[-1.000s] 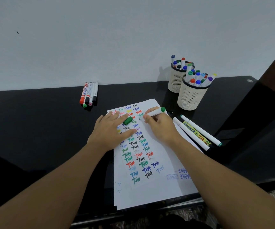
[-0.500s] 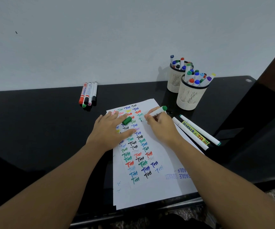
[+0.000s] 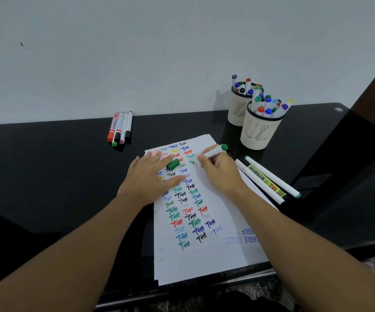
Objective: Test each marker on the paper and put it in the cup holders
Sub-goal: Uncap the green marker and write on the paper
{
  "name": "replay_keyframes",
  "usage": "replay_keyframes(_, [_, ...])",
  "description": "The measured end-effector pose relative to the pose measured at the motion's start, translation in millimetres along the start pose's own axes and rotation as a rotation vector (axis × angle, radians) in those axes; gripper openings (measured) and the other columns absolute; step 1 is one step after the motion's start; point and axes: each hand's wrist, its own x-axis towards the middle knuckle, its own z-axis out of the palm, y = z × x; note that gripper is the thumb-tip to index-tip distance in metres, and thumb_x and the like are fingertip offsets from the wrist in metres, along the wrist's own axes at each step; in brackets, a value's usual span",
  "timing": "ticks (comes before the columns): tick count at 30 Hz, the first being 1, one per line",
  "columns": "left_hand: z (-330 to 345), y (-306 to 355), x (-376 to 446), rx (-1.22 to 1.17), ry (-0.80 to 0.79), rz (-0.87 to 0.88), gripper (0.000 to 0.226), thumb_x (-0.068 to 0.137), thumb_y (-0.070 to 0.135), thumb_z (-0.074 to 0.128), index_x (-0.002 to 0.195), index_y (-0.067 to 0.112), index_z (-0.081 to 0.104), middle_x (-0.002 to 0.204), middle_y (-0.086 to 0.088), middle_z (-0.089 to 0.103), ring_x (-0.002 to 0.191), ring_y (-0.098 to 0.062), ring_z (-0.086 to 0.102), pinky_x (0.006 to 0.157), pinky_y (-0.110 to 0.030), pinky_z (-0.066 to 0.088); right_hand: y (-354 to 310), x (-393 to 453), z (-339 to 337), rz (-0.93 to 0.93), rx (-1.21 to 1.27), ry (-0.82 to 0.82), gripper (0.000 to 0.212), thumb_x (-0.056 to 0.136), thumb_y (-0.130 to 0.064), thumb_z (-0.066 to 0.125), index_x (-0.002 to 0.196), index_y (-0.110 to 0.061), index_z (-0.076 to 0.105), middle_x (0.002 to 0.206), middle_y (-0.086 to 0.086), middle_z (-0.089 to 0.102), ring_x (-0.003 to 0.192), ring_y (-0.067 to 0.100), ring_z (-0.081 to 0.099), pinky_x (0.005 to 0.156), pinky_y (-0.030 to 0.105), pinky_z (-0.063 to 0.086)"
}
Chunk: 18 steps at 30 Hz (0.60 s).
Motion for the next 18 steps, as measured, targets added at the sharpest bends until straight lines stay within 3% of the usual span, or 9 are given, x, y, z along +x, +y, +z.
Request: replay_keyframes(18, [1.6, -0.3, 1.0, -0.004, -0.003, -0.008, 0.091, 0.08, 0.09, 0.034, 0.157, 0.043, 0.022, 0.167, 0.006, 0.018, 0.155, -0.017, 0.01, 0.126, -0.048, 0.003, -2.9, -0.3, -1.9, -0.004, 0.014, 0.027, 0.04, 0.104, -0.045, 0.055, 0.103, -0.006, 0.065, 0.094, 0.01, 0.071, 0.09, 0.024, 0.068, 0.087, 0.05, 0.057])
